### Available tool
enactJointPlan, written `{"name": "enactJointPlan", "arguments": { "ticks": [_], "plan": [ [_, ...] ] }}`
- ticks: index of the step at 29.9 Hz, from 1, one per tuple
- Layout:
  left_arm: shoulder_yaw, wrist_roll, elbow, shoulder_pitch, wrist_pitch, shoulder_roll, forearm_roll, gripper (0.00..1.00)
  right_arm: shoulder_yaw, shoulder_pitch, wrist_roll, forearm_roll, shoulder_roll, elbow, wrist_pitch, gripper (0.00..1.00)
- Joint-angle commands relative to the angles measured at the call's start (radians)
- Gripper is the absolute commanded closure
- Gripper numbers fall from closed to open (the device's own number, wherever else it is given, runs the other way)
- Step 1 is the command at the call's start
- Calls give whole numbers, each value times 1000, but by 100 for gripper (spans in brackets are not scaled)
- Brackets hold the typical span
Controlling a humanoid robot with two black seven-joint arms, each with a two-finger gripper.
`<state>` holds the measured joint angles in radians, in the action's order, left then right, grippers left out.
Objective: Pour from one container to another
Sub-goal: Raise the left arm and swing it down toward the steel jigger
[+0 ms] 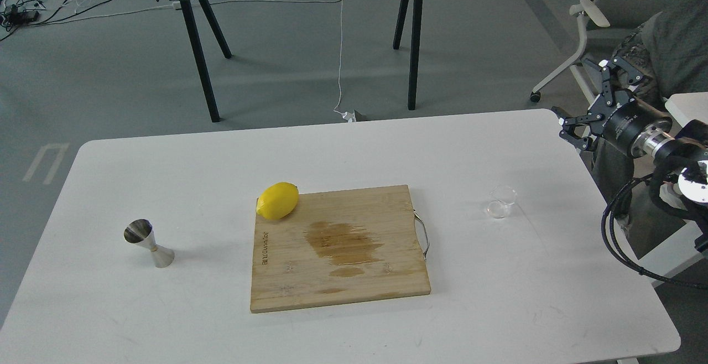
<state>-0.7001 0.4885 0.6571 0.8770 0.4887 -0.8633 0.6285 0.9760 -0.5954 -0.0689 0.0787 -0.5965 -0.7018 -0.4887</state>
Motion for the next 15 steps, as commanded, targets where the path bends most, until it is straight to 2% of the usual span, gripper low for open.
{"name": "enactJointPlan", "arguments": {
  "ticks": [1, 10, 15],
  "plan": [
    [4, 0, 149, -4, 0, -74, 86, 1, 6, 11, 0, 0, 1, -2, 0, 0],
    [7, 0, 363, -13, 0, -79, 543, 1, 21, 14, 0, 0, -6, -1, 0, 0],
    [5, 0, 449, -41, -140, -89, 636, 0, 26, 16, 0, 0, -9, 2, 0, 0]
  ]
}}
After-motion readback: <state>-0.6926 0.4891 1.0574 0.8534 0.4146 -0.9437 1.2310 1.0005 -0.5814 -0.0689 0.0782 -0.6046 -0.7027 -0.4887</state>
